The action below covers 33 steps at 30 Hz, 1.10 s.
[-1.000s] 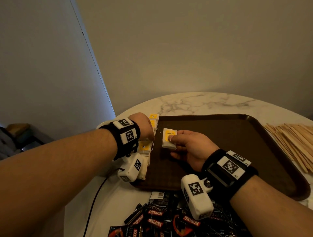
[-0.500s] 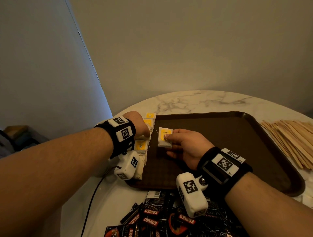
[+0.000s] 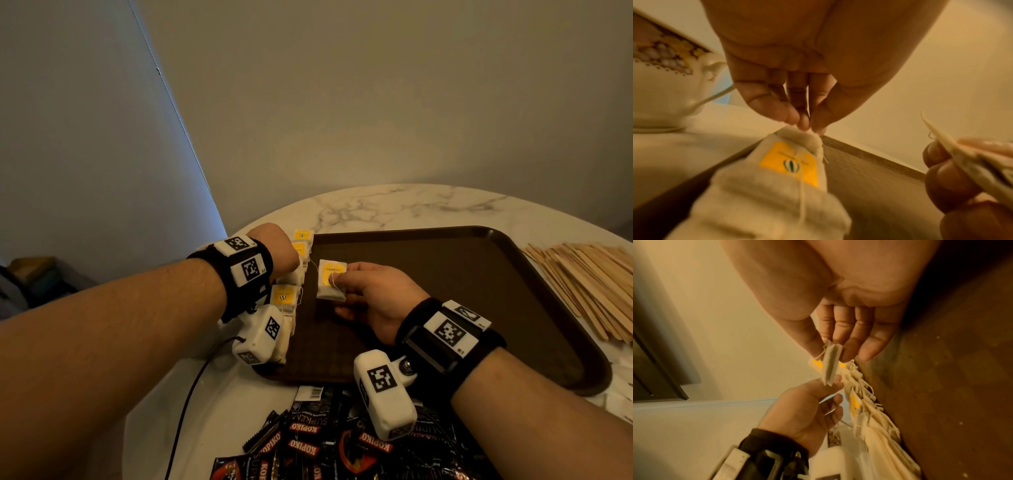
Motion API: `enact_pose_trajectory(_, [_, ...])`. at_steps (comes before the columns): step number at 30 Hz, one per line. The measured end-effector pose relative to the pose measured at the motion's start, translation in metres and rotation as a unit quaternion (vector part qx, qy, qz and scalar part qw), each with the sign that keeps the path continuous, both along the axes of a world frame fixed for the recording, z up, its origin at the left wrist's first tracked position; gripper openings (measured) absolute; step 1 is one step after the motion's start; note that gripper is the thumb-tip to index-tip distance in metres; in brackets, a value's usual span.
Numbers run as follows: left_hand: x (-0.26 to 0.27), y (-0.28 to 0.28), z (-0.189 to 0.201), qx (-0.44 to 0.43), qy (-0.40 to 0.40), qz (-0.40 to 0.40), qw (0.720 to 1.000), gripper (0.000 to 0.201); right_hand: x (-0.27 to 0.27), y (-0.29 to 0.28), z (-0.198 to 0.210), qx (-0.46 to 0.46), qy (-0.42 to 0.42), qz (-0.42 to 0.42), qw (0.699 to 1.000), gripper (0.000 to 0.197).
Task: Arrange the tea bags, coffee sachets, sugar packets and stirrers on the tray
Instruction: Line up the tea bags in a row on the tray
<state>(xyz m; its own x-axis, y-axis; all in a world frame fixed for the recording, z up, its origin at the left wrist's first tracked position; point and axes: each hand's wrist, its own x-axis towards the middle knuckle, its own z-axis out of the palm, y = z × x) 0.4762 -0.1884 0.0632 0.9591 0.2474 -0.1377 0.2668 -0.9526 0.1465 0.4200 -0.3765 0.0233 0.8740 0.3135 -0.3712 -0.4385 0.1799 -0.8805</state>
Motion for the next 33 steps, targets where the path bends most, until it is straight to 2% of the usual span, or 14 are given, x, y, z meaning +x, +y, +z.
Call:
enact_pose_trajectory(5, [-0.013,-0.004,0.007,0.015,0.009,-0.008,1.0,0.036,0.0,0.0,-0.001,-0.003,-0.004,-0.001,1.0,0.015])
enact_pose_trajectory(7, [-0.022,0.0,0.016,-0.063,-0.029,-0.001,0.998,0.03,-0.001,-0.001,0.001,0.0,-0.01,-0.004,1.0,0.016])
enact_pose_trajectory(9, [-0.039,0.001,0.025,-0.158,-0.089,0.0,0.983,0.019,-0.002,-0.002,0.004,0.003,-0.032,-0.007,0.999,0.015])
enact_pose_trajectory(12, [-0.072,-0.006,0.034,-0.36,-0.117,-0.002,0.926,0.02,-0.005,-0.003,0.014,-0.004,-0.092,-0.01,0.996,0.013])
enact_pose_trajectory(14, [-0.091,-0.011,0.035,-0.435,-0.1,-0.014,0.895,0.028,-0.01,-0.001,0.023,-0.011,-0.138,-0.002,0.99,0.01])
enact_pose_trajectory(16, [-0.104,-0.012,0.032,-0.468,-0.112,-0.021,0.876,0.024,-0.015,0.002,0.031,-0.035,-0.182,0.014,0.982,0.007])
enact_pose_trajectory(19, [-0.115,-0.008,0.026,-0.521,-0.179,-0.008,0.835,0.006,-0.022,0.005,0.041,-0.11,-0.235,0.038,0.965,0.013])
enact_pose_trajectory(21, [-0.12,-0.003,0.024,-0.553,-0.206,0.011,0.807,0.008,-0.025,0.006,0.05,-0.15,-0.256,0.046,0.954,0.013])
enact_pose_trajectory(25, [-0.127,0.002,0.029,-0.592,-0.223,0.024,0.774,0.01,-0.028,0.016,0.07,-0.219,-0.306,0.051,0.925,0.012])
enact_pose_trajectory(29, [-0.127,0.007,0.038,-0.604,-0.238,0.031,0.76,0.011,-0.023,0.03,0.081,-0.254,-0.314,0.055,0.913,0.01])
enact_pose_trajectory(33, [-0.118,0.009,0.043,-0.59,-0.227,0.052,0.773,0.011,-0.009,0.038,0.081,-0.211,-0.243,0.038,0.946,0.01])
